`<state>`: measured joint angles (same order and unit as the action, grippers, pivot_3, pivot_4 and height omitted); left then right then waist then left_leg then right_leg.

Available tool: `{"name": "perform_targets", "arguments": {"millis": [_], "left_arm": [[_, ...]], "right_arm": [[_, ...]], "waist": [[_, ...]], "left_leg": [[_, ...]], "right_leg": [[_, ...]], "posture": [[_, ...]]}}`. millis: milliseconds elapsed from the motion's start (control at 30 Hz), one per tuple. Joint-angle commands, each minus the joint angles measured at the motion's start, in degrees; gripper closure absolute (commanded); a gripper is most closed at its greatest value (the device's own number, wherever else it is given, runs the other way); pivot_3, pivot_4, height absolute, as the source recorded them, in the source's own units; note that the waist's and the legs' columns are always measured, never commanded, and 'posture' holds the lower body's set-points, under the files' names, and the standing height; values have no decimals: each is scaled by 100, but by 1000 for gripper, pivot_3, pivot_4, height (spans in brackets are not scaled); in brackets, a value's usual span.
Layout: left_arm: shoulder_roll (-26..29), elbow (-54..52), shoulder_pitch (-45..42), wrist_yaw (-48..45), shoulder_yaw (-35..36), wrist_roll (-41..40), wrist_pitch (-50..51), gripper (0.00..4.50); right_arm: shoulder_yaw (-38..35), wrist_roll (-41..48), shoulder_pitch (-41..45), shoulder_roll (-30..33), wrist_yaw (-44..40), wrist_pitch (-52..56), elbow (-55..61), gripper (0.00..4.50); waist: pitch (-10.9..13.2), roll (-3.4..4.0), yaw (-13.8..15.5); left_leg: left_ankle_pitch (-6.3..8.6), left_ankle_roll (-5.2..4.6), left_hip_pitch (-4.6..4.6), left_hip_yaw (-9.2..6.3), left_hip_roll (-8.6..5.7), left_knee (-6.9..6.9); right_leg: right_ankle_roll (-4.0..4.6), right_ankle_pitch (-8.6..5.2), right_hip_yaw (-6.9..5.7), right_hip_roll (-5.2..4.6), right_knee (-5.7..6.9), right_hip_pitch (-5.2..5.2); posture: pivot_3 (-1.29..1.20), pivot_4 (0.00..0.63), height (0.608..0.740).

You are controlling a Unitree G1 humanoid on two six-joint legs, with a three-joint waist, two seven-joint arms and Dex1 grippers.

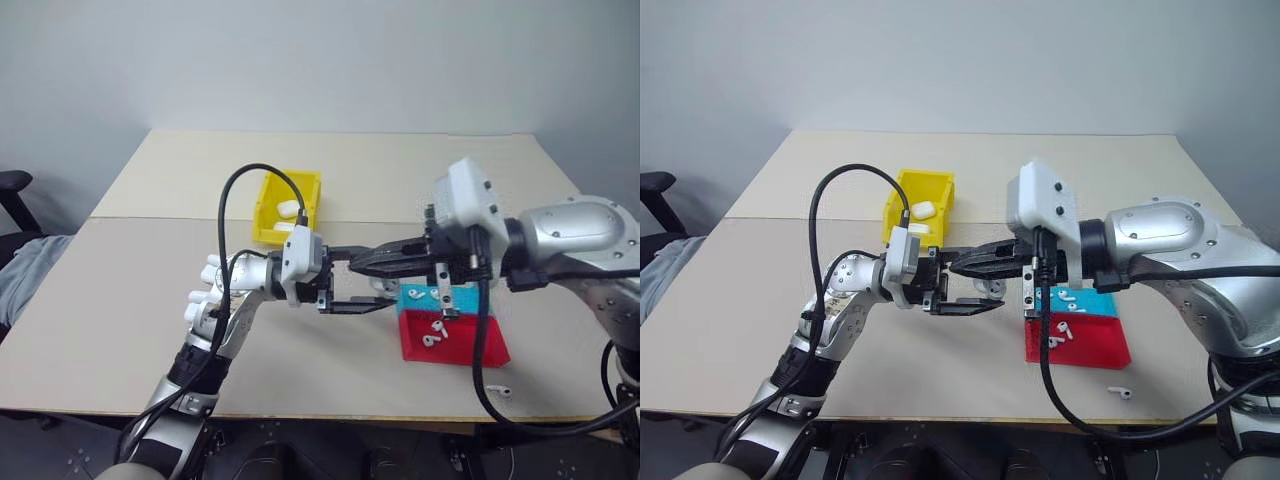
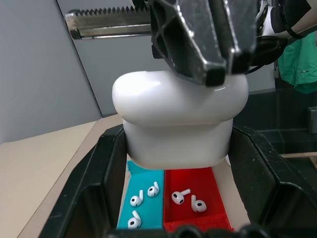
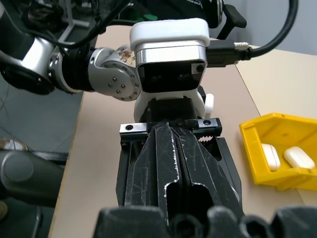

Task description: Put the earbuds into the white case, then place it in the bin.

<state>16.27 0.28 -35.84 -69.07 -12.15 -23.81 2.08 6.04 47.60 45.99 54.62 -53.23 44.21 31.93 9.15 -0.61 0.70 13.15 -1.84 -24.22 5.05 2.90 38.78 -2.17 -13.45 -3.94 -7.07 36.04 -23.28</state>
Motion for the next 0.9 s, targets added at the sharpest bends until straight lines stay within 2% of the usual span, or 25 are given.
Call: {"name": "perform_targets", "arguments": {"millis": [33, 267, 433, 600, 800, 900], "left_arm": [[-5, -189, -37, -7, 93, -75, -136, 1723], [-2, -251, -6, 41, 154, -96, -112, 1723], [-25, -196, -8, 70, 188, -95, -165, 1723], [12, -161, -67, 64, 259, -112, -156, 1723], [107, -134, -53, 34, 216, -31, -117, 1723], [91, -91, -59, -12, 140, 35, -190, 1723]], "right_arm": [[-48, -382, -72, 119, -216, -205, 107, 4449], [-354, -748, -511, 518, -630, -478, 61, 4449], [-775, -305, -273, 338, -526, -262, -92, 4449], [-607, -776, -334, 492, -709, -488, -176, 4449], [-836, -343, 102, 27, -492, -291, -197, 4449], [-681, -386, 240, -87, -491, -279, -167, 4449]], "waist": [[0, 0, 1], [0, 0, 4], [0, 0, -7], [0, 0, -2], [0, 0, -16], [0, 0, -4]], "left_leg": [[0, 0, 0, 1, 0, 0], [0, 0, -1, 4, -2, 2], [0, 0, 4, 2, 0, 1], [0, 0, 3, 3, 0, 0], [0, 1, 4, 3, 0, 0], [-1, 1, 3, 3, 1, -1]], "right_leg": [[0, 0, 0, 0, 0, 0], [0, 0, 0, -1, -2, 1], [0, 0, 1, 0, 2, 2], [0, 0, 1, 0, 0, 1], [0, 0, 2, -1, 3, 0], [1, 0, 0, 0, 3, 0]], "posture": [[0, 150, 740], [0, 150, 740], [0, 150, 740], [0, 150, 740], [0, 150, 740], [0, 150, 740]]}}
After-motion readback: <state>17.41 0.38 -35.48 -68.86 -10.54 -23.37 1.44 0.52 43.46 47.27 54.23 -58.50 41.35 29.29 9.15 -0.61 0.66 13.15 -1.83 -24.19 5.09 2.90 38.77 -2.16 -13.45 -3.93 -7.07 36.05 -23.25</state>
